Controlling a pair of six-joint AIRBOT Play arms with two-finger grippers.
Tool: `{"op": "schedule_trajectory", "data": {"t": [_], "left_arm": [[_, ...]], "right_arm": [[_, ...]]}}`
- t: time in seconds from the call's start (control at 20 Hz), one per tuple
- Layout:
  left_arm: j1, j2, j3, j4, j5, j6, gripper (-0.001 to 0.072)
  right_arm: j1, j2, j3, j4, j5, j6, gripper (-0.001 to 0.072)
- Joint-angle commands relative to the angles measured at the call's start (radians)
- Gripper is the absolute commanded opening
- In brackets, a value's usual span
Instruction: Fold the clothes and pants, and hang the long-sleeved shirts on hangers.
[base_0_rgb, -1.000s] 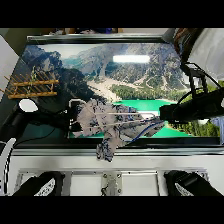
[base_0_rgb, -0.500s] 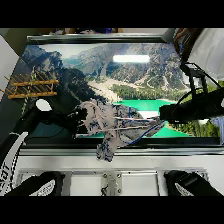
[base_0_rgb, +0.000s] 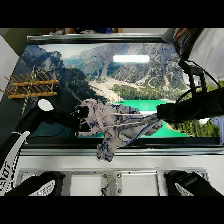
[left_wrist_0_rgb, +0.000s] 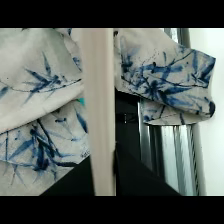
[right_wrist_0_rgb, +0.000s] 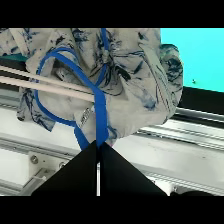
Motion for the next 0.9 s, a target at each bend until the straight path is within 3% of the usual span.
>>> {"op": "schedule_trajectory", "data": {"t": [0.0,0.85], "left_arm": [[-0.001,-0.001,0.0,-0.005,0.004,0.002,0.0016],[-0.001,-0.001,0.0,-0.005,-0.001,0.016,0.0017]], "right_arm": [[0.001,-0.004,0.011,0.085,-0.073,-0.004,0.0013],[0.333,-0.192,0.012,0.201,-0.548,-0.029,0.0012]]}}
